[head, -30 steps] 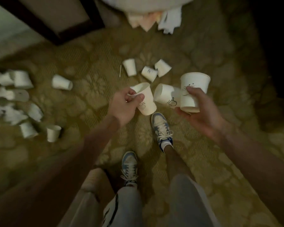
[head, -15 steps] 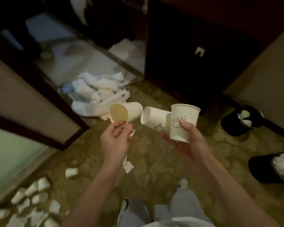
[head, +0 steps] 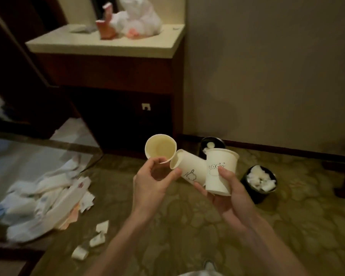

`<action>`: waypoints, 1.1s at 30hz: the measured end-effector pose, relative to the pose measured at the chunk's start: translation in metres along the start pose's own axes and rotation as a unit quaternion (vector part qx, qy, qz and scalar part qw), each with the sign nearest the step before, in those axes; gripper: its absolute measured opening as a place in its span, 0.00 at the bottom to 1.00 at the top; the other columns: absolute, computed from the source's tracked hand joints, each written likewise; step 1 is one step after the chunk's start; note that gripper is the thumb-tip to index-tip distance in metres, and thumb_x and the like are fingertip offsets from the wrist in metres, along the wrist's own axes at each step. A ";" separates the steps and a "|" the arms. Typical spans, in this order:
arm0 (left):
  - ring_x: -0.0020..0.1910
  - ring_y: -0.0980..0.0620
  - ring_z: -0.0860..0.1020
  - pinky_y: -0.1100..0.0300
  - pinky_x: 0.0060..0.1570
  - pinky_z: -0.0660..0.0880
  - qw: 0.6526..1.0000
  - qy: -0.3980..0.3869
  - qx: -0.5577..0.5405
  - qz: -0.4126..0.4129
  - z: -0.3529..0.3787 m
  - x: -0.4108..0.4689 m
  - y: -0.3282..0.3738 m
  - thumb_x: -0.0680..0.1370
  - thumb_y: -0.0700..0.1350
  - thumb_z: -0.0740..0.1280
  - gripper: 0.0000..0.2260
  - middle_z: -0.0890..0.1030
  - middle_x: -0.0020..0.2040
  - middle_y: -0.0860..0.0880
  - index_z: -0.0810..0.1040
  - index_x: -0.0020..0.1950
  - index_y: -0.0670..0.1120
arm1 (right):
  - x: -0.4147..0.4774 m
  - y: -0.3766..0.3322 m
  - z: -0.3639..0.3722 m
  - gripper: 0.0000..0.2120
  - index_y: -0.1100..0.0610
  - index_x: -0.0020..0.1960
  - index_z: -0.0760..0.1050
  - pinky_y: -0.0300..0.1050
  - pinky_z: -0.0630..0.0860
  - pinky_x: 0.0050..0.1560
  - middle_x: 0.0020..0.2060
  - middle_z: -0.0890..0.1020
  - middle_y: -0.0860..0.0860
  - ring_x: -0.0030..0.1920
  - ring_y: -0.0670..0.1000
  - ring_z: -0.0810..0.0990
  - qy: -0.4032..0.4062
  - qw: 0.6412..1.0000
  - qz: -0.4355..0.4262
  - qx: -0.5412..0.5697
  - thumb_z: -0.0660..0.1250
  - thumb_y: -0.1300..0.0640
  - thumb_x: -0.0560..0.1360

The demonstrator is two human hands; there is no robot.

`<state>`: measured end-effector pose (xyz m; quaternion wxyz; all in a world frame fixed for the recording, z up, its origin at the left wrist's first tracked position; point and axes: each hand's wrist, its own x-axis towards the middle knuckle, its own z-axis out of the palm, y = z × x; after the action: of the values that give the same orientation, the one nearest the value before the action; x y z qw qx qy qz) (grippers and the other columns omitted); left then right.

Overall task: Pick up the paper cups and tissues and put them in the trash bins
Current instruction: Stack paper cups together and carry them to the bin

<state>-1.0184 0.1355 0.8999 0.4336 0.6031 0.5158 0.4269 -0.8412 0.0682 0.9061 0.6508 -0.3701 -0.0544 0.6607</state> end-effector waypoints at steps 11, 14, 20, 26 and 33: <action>0.45 0.62 0.82 0.60 0.44 0.81 0.996 -0.067 0.048 -0.045 0.181 0.062 -0.003 0.70 0.53 0.76 0.15 0.84 0.45 0.57 0.78 0.54 0.55 | 0.067 -0.106 -0.117 0.30 0.60 0.64 0.71 0.63 0.80 0.52 0.50 0.82 0.68 0.52 0.68 0.82 0.114 0.987 0.048 0.099 0.75 0.57 0.65; 0.45 0.60 0.82 0.59 0.44 0.82 0.990 -0.099 0.065 -0.072 0.212 0.089 -0.018 0.71 0.51 0.76 0.14 0.84 0.44 0.56 0.79 0.53 0.53 | 0.097 -0.119 -0.138 0.29 0.60 0.64 0.70 0.59 0.83 0.46 0.49 0.83 0.66 0.50 0.66 0.83 0.147 0.983 0.057 0.092 0.74 0.56 0.66; 0.44 0.61 0.82 0.62 0.41 0.81 0.978 -0.146 0.078 -0.129 0.278 0.174 -0.062 0.73 0.50 0.75 0.11 0.84 0.45 0.55 0.79 0.54 0.52 | 0.186 -0.149 -0.173 0.27 0.58 0.63 0.71 0.57 0.83 0.43 0.48 0.84 0.65 0.50 0.66 0.83 0.191 0.973 0.073 0.103 0.74 0.56 0.66; 0.48 0.60 0.81 0.69 0.40 0.75 0.963 -0.166 0.073 -0.201 0.342 0.277 -0.110 0.77 0.52 0.70 0.15 0.81 0.55 0.54 0.74 0.62 0.53 | 0.302 -0.188 -0.191 0.26 0.58 0.62 0.72 0.53 0.81 0.42 0.44 0.85 0.63 0.44 0.62 0.85 0.245 0.957 0.129 0.090 0.75 0.54 0.66; 0.42 0.68 0.79 0.71 0.37 0.74 0.934 -0.197 0.059 -0.292 0.402 0.368 -0.142 0.73 0.54 0.74 0.27 0.75 0.55 0.63 0.68 0.70 0.56 | 0.422 -0.219 -0.214 0.31 0.60 0.64 0.73 0.47 0.77 0.38 0.42 0.82 0.60 0.37 0.55 0.81 0.242 0.941 0.220 0.088 0.73 0.47 0.66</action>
<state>-0.6296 0.4802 0.6840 0.5955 0.5222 0.5980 0.1226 -0.4906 0.3926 0.6970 0.5127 -0.4630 0.2454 0.6801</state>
